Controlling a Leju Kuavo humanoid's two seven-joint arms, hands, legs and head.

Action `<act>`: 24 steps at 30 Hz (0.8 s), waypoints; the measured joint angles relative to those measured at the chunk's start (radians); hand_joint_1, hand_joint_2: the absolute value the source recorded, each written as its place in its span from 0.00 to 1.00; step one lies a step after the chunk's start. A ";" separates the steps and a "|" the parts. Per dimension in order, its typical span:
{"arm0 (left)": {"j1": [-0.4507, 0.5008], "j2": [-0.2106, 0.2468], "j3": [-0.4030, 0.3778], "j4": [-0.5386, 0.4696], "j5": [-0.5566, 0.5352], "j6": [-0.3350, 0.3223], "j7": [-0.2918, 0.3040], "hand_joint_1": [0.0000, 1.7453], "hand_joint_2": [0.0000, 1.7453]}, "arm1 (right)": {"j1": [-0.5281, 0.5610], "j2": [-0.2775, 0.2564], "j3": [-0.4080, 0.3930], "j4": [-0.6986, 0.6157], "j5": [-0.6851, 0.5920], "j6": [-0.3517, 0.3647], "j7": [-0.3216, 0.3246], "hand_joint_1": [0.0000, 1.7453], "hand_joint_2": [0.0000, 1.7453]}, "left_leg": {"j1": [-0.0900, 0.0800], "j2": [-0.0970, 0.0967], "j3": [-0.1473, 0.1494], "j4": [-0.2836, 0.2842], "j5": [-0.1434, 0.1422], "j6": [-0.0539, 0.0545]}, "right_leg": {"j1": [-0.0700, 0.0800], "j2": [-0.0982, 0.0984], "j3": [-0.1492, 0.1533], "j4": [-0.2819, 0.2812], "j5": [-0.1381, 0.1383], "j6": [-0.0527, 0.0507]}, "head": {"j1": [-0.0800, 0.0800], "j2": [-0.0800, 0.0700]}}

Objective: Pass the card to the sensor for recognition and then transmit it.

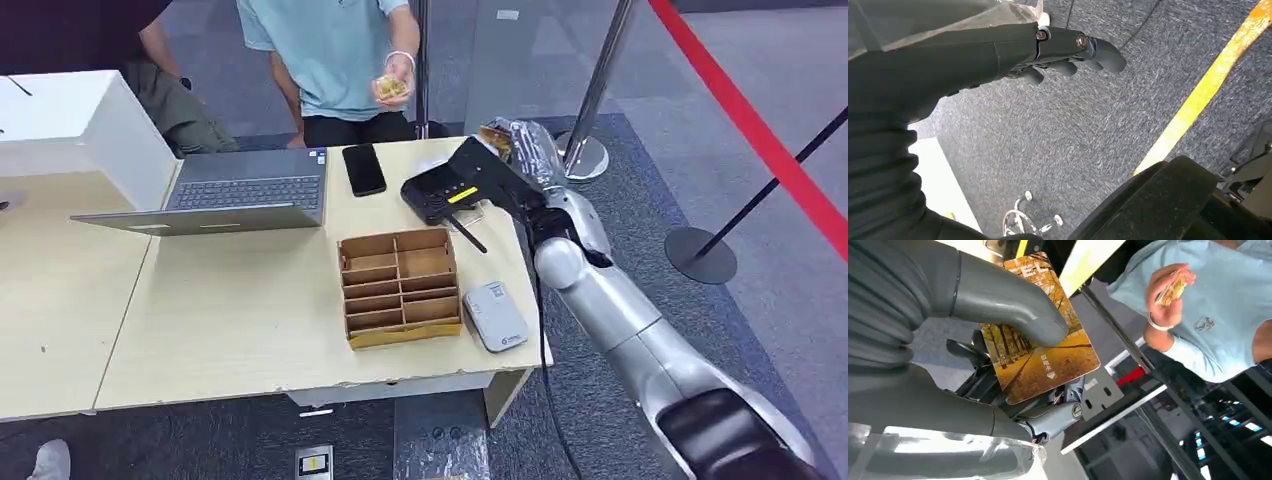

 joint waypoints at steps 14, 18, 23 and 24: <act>-0.001 -0.003 -0.021 0.000 -0.013 0.000 0.004 0.00 1.00 | -0.095 0.063 0.073 0.120 0.090 0.027 -0.002 1.00 1.00 | 0.000 0.000 -0.002 0.000 0.000 0.000 | 0.000 0.000 -0.003 0.000 0.000 0.000 | 0.000 0.000; -0.001 -0.003 -0.021 0.000 -0.013 0.000 0.004 0.00 1.00 | -0.096 0.063 0.073 0.120 0.090 0.027 -0.002 1.00 1.00 | 0.000 0.000 -0.002 0.000 0.000 0.000 | 0.000 0.000 -0.003 0.000 0.000 0.000 | 0.000 0.000; -0.001 -0.006 -0.023 0.000 -0.010 0.000 0.001 0.00 1.00 | -0.121 0.095 0.102 0.157 0.124 0.037 -0.008 1.00 1.00 | 0.000 0.000 -0.003 0.000 0.000 0.000 | 0.000 0.000 -0.003 0.000 0.000 0.000 | 0.000 0.000; -0.001 -0.006 -0.023 0.000 -0.010 0.000 0.001 0.00 1.00 | -0.124 0.098 0.105 0.163 0.125 0.037 -0.011 1.00 1.00 | 0.000 0.000 -0.003 0.000 0.000 0.000 | 0.000 0.000 -0.003 0.001 0.000 0.000 | 0.000 0.000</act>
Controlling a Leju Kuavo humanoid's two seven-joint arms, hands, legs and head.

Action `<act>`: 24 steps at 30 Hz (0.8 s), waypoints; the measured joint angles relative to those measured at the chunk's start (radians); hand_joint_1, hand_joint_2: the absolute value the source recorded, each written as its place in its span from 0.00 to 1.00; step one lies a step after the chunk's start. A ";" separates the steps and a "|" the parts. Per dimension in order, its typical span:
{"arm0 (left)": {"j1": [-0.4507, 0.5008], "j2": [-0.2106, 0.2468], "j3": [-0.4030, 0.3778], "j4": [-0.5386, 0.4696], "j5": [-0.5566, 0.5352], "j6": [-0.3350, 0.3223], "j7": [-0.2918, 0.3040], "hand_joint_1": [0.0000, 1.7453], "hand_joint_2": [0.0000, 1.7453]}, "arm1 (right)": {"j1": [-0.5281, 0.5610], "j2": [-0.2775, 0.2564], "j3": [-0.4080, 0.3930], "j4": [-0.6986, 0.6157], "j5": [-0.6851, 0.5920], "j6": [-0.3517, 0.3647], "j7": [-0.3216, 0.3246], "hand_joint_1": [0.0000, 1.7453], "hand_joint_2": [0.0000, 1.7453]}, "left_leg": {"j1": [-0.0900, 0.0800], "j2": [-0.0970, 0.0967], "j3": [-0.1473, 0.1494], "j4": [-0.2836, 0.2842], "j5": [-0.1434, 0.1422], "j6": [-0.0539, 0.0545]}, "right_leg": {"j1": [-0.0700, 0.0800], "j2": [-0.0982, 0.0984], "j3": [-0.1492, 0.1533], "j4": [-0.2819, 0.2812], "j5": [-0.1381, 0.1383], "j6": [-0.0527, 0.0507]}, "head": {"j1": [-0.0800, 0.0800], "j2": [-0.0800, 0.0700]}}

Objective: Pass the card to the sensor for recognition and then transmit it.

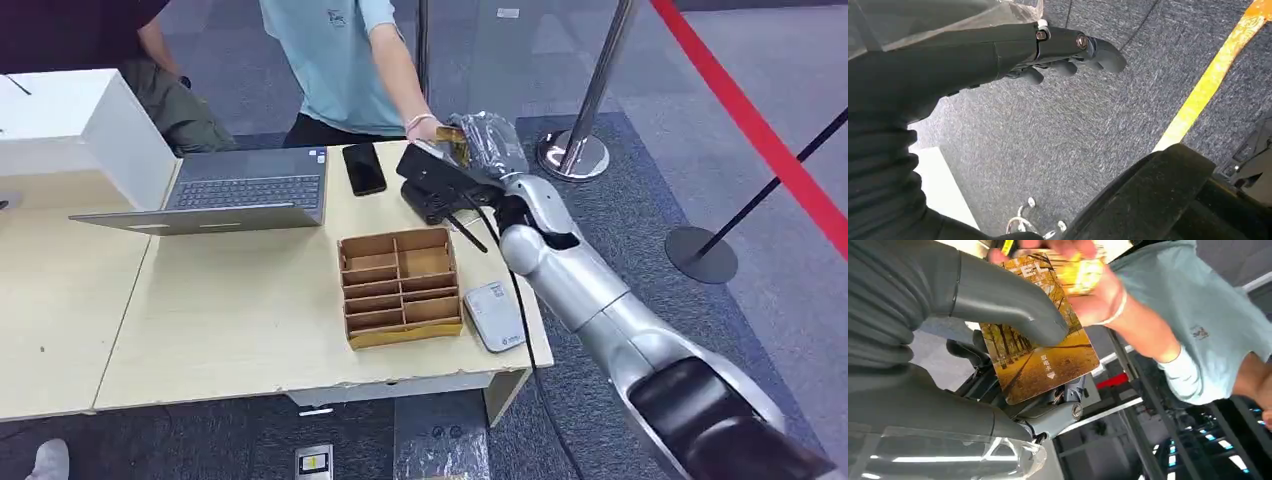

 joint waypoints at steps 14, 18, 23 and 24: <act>0.000 0.000 0.000 0.000 0.005 0.000 0.006 0.00 1.00 | -0.005 0.051 0.044 0.073 0.050 -0.038 -0.026 0.00 1.00 | 0.000 0.000 0.000 0.000 0.000 0.000 | 0.000 0.000 0.000 0.000 0.000 0.000 | 0.000 0.000; 0.000 0.000 0.000 0.000 0.005 0.000 0.007 0.00 1.00 | -0.005 0.053 0.052 0.084 0.055 -0.037 -0.027 0.00 1.00 | 0.000 0.000 0.000 0.000 0.000 0.000 | 0.000 0.000 0.000 0.000 0.000 0.000 | 0.000 0.000; 0.001 0.000 0.000 0.000 0.005 0.000 -0.001 0.00 1.00 | -0.005 0.052 0.060 0.087 0.062 -0.035 -0.027 0.00 1.00 | 0.000 0.000 0.000 0.000 0.000 0.000 | 0.000 0.000 -0.001 0.000 0.000 0.000 | 0.000 0.000; 0.001 0.000 0.000 0.000 0.005 0.000 -0.001 0.00 1.00 | -0.004 0.051 0.060 0.087 0.062 -0.035 -0.027 0.00 1.00 | 0.000 0.000 0.000 0.000 0.000 0.000 | 0.000 0.000 -0.001 0.000 0.000 0.000 | 0.000 0.000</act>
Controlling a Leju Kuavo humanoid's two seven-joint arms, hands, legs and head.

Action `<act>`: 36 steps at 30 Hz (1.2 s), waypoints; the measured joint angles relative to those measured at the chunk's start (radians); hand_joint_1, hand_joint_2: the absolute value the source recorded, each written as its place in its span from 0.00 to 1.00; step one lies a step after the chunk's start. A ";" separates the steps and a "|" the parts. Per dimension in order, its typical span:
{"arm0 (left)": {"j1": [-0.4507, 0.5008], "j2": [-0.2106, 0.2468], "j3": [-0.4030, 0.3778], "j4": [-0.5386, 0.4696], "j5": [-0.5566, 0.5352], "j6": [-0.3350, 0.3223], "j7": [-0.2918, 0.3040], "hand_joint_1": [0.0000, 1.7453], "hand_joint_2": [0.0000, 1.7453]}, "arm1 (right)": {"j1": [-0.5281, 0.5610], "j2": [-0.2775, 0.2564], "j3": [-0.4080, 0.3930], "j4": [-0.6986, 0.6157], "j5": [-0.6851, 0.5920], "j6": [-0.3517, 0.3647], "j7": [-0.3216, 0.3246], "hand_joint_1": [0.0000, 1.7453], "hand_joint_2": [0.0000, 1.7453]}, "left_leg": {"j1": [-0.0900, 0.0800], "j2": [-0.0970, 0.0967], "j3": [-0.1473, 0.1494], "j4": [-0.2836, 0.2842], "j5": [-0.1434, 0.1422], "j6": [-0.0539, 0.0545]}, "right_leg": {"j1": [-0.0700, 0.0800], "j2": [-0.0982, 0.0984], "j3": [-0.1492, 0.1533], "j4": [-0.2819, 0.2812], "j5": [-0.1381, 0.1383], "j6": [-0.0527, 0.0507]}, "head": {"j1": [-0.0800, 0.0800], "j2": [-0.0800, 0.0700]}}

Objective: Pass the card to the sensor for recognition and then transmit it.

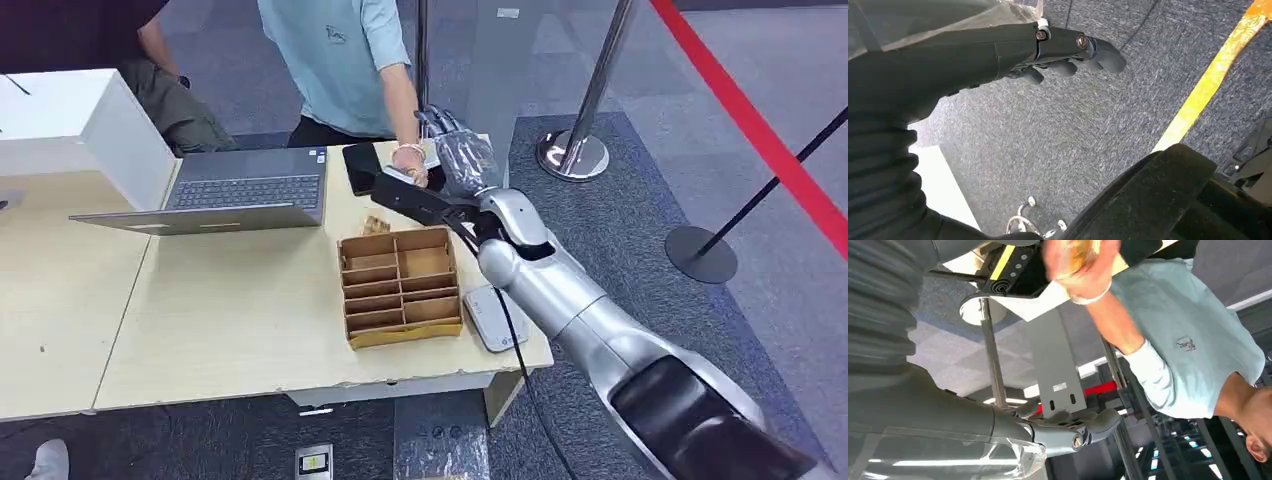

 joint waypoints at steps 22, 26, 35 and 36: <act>0.001 0.000 0.000 0.000 0.006 0.000 -0.015 0.00 1.00 | 0.085 -0.058 -0.002 -0.202 -0.012 0.087 0.057 0.00 1.00 | 0.000 0.000 0.000 0.000 0.000 0.000 | 0.000 0.000 0.000 0.000 0.000 0.000 | 0.000 0.000; 0.001 0.000 0.000 0.000 0.008 0.000 -0.017 0.00 1.00 | 0.100 -0.063 0.000 -0.235 -0.011 0.105 0.059 0.00 1.00 | 0.000 0.000 0.000 0.000 0.000 0.000 | 0.000 0.000 0.000 0.000 0.000 0.000 | 0.000 0.000; 0.002 0.000 0.000 0.000 0.012 0.000 -0.017 0.00 1.00 | 0.131 -0.079 0.005 -0.325 -0.004 0.152 0.080 0.00 1.00 | 0.000 0.000 0.000 0.000 0.000 0.000 | 0.000 0.000 0.000 0.000 0.000 0.000 | 0.000 0.000; 0.002 0.000 0.000 0.000 0.013 0.000 -0.017 0.00 1.00 | 0.135 -0.082 0.005 -0.334 -0.003 0.157 0.082 0.00 1.00 | 0.000 0.000 0.000 0.000 0.000 0.000 | 0.000 0.000 0.000 0.000 0.000 0.000 | 0.000 0.000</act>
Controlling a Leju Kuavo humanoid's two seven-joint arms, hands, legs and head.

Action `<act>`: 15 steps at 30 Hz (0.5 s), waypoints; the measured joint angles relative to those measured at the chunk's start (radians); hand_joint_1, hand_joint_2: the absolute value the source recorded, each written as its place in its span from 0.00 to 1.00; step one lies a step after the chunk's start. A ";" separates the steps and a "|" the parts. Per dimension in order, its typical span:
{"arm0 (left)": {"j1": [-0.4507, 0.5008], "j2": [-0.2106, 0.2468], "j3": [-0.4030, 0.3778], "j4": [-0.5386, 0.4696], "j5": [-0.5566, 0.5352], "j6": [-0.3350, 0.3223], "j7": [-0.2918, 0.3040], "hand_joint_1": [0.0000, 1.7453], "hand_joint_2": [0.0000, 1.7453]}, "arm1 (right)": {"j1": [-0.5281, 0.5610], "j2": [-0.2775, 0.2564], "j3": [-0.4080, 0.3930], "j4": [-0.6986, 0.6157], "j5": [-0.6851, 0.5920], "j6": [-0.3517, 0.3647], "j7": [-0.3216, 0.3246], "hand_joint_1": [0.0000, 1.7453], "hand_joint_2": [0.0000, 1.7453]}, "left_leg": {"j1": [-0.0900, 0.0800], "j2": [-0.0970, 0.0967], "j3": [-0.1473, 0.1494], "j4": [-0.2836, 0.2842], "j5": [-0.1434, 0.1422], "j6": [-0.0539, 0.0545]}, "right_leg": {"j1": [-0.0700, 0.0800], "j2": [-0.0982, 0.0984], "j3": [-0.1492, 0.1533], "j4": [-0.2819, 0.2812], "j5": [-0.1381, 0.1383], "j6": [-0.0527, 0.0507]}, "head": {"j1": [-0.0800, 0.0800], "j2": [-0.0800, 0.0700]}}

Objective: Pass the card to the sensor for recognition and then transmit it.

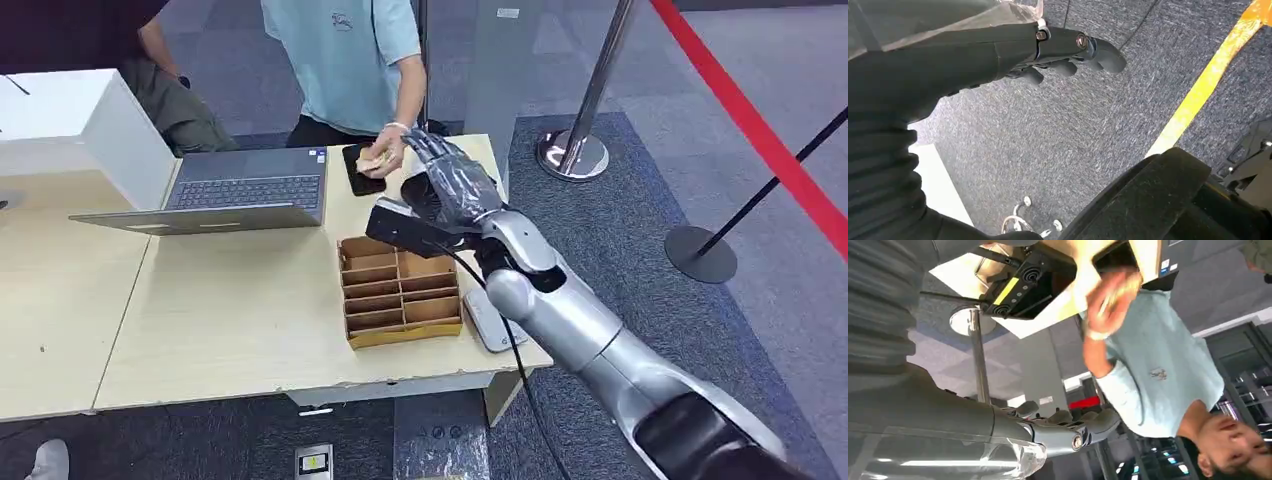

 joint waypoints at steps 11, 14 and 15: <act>0.000 0.000 0.000 0.000 0.003 0.000 -0.016 0.00 1.00 | 0.023 -0.030 0.014 -0.091 0.009 0.066 0.027 0.00 1.00 | 0.000 0.000 0.000 0.000 0.000 0.000 | 0.000 0.000 0.000 0.000 0.000 0.000 | 0.000 0.000; 0.000 0.000 0.000 0.000 0.004 0.000 -0.017 0.00 1.00 | 0.028 -0.037 0.018 -0.105 0.009 0.069 0.027 0.00 1.00 | 0.000 0.000 0.000 0.000 0.000 0.000 | 0.000 0.000 0.000 0.000 0.000 0.000 | 0.000 0.000; 0.000 0.000 0.000 0.000 0.004 0.000 -0.017 0.00 1.00 | 0.029 -0.039 0.020 -0.109 0.009 0.073 0.027 0.00 1.00 | 0.000 0.000 0.000 0.000 0.000 0.000 | 0.000 0.000 0.000 0.000 0.000 0.000 | 0.000 0.000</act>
